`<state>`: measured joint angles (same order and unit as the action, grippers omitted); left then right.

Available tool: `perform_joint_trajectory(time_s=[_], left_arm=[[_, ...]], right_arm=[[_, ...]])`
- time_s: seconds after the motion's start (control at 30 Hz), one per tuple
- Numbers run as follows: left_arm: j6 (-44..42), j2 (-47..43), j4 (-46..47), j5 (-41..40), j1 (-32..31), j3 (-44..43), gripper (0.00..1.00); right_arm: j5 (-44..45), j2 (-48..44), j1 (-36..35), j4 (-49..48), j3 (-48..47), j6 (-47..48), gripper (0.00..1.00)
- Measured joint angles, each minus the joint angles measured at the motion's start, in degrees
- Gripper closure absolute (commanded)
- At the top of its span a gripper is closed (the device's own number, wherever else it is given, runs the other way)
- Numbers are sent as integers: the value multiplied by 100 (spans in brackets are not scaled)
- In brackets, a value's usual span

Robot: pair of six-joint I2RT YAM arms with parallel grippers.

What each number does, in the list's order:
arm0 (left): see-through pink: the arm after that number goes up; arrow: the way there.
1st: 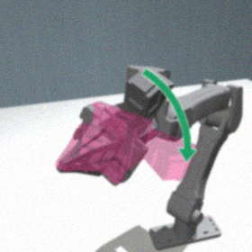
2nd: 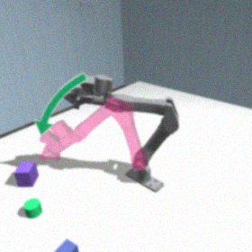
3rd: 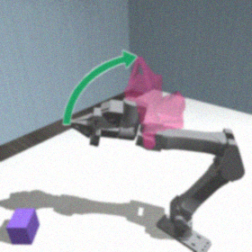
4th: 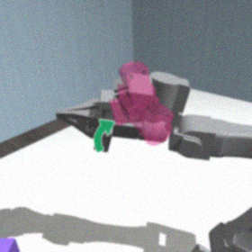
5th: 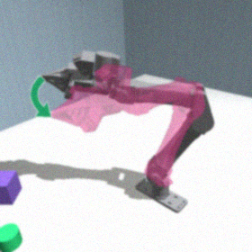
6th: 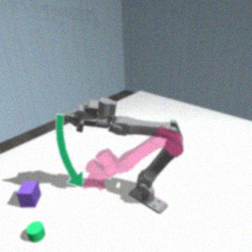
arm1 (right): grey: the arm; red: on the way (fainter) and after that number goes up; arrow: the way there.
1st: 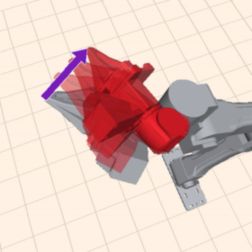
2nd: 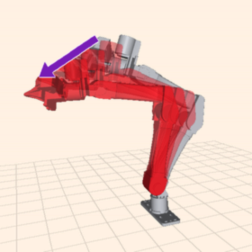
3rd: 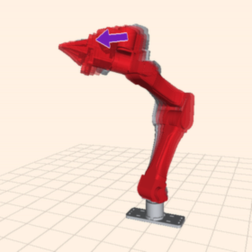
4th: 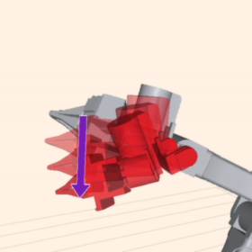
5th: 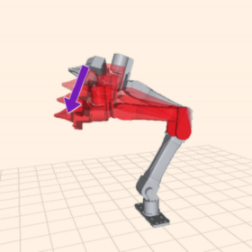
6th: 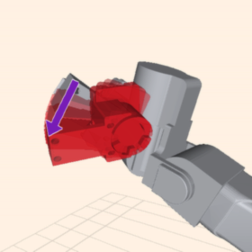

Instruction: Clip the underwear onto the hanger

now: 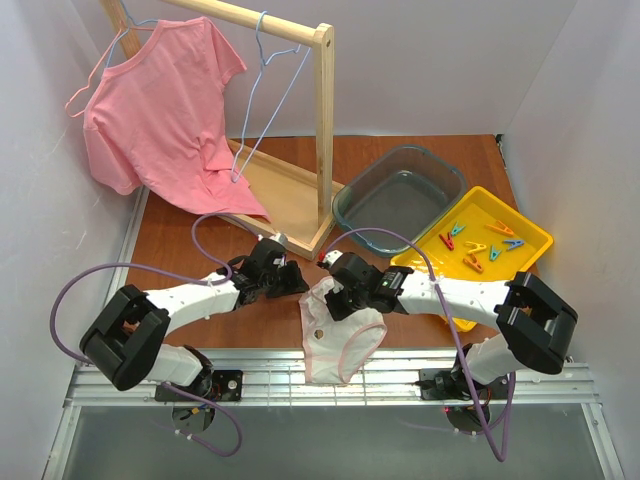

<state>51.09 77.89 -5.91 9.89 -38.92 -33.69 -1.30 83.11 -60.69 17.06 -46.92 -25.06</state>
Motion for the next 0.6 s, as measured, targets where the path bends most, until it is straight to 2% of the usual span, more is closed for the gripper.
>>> perform_joint_trajectory(time_s=[0.1, 0.2, 0.6], left_arm=[[-2, 68, 17, 2, -28, -33, 91], [9, 114, 72, 31, -59, -81, 100], [389, -188, 203, -68, 127, -59, 100]], right_arm=[[-17, 63, 11, 0, 0, 13, 99], [-22, 107, 20, 4, 0, 22, 99], [-17, 114, 24, 26, 105, 17, 99]])
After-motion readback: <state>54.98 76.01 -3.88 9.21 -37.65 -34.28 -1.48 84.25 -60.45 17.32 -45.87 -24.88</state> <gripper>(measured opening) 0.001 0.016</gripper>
